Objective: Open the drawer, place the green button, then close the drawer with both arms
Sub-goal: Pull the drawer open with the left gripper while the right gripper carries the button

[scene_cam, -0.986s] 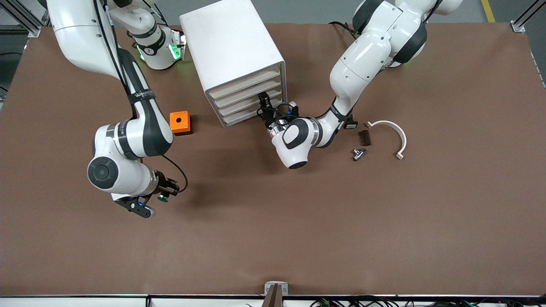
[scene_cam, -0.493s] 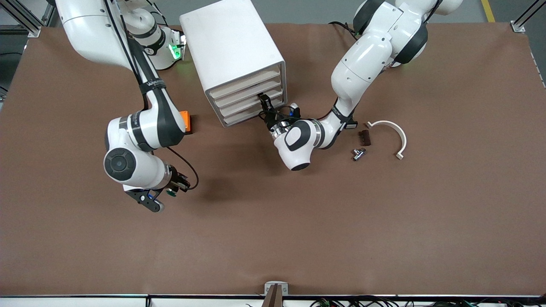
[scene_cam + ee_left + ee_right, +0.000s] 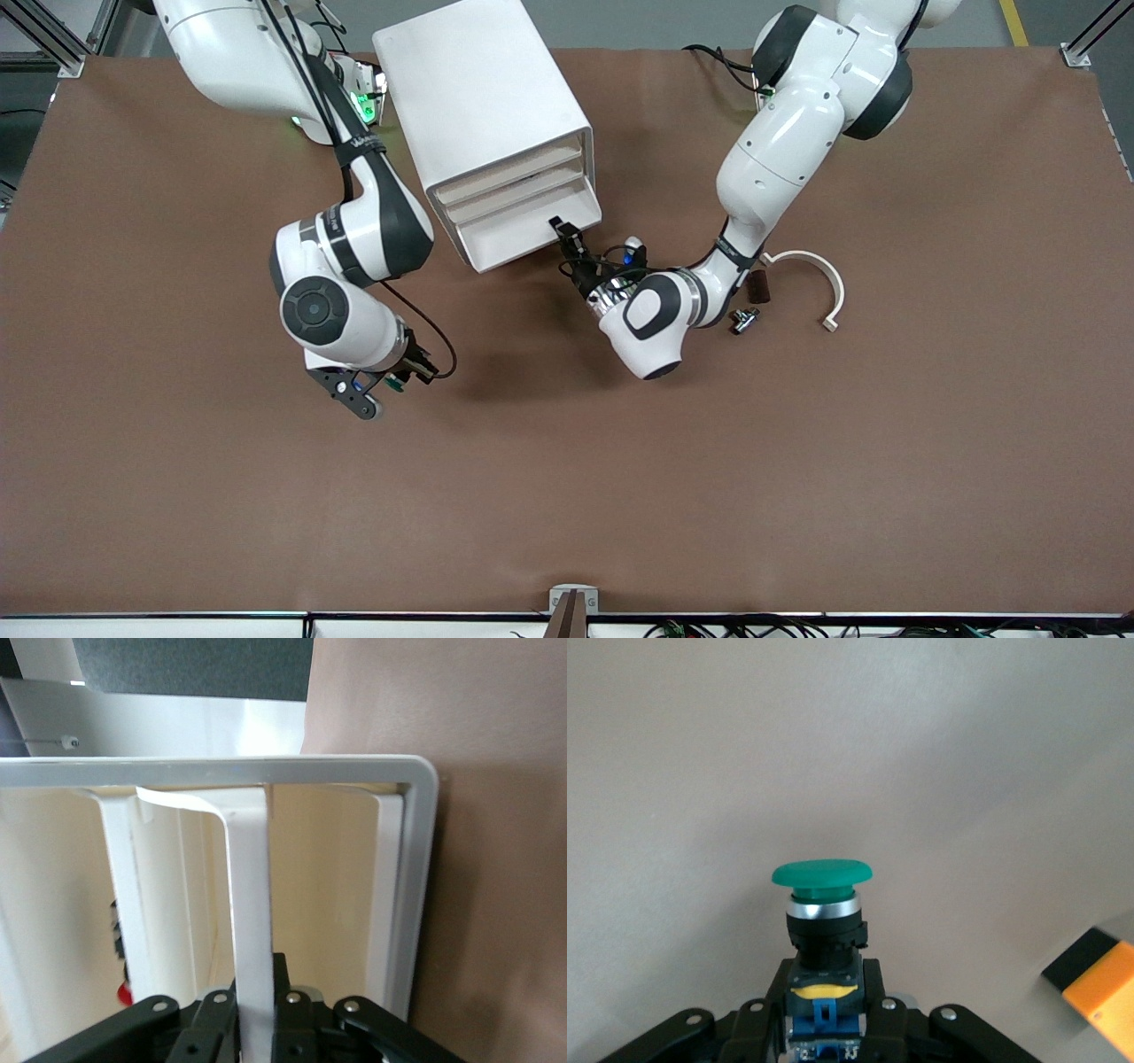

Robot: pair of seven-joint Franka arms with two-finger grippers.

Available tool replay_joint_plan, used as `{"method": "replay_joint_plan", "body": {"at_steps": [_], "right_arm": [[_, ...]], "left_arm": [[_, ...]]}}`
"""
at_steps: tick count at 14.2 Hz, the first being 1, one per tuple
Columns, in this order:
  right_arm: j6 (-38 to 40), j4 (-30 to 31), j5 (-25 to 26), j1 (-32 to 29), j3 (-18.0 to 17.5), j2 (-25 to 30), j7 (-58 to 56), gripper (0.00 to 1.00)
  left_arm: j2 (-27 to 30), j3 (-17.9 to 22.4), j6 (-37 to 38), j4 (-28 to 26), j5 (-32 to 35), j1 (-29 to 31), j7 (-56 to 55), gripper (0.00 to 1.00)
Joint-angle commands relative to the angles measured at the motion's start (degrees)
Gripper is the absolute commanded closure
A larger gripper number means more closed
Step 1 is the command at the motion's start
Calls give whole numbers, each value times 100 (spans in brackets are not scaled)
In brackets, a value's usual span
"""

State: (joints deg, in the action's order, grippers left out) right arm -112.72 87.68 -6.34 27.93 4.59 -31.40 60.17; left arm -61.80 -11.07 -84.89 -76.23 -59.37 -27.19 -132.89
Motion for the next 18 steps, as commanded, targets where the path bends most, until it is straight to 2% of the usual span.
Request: {"method": "replay_joint_plan", "body": {"at_steps": [1, 4, 9, 11, 12, 14, 15, 18], "right_arm": [[49, 144, 80, 326, 25, 309, 712, 100], [171, 214, 54, 747, 16, 467, 1626, 100], [-196, 688, -16, 1398, 7, 678, 3076, 100], [-486, 960, -43, 1670, 7, 740, 3552, 100], [-574, 1057, -43, 1793, 16, 740, 3728, 100], [-619, 1120, -43, 1935, 16, 732, 3966, 100], [-619, 1129, -43, 1987, 16, 723, 4045, 100], [-637, 1155, -43, 2137, 16, 705, 4264, 100]], "left_arm": [[-42, -18, 122, 73, -84, 213, -106, 89], [-42, -18, 113, 73, -66, 406, -71, 88], [-42, -18, 96, 90, -57, 521, -53, 83], [19, -18, 96, 117, -49, 582, 217, 62], [54, -18, 96, 125, -49, 609, 689, 39], [168, -27, 96, 213, -49, 705, 1682, 11], [186, -53, 96, 248, -57, 758, 2070, 1], [335, 34, 96, 363, -31, 873, 2984, 0]]}}
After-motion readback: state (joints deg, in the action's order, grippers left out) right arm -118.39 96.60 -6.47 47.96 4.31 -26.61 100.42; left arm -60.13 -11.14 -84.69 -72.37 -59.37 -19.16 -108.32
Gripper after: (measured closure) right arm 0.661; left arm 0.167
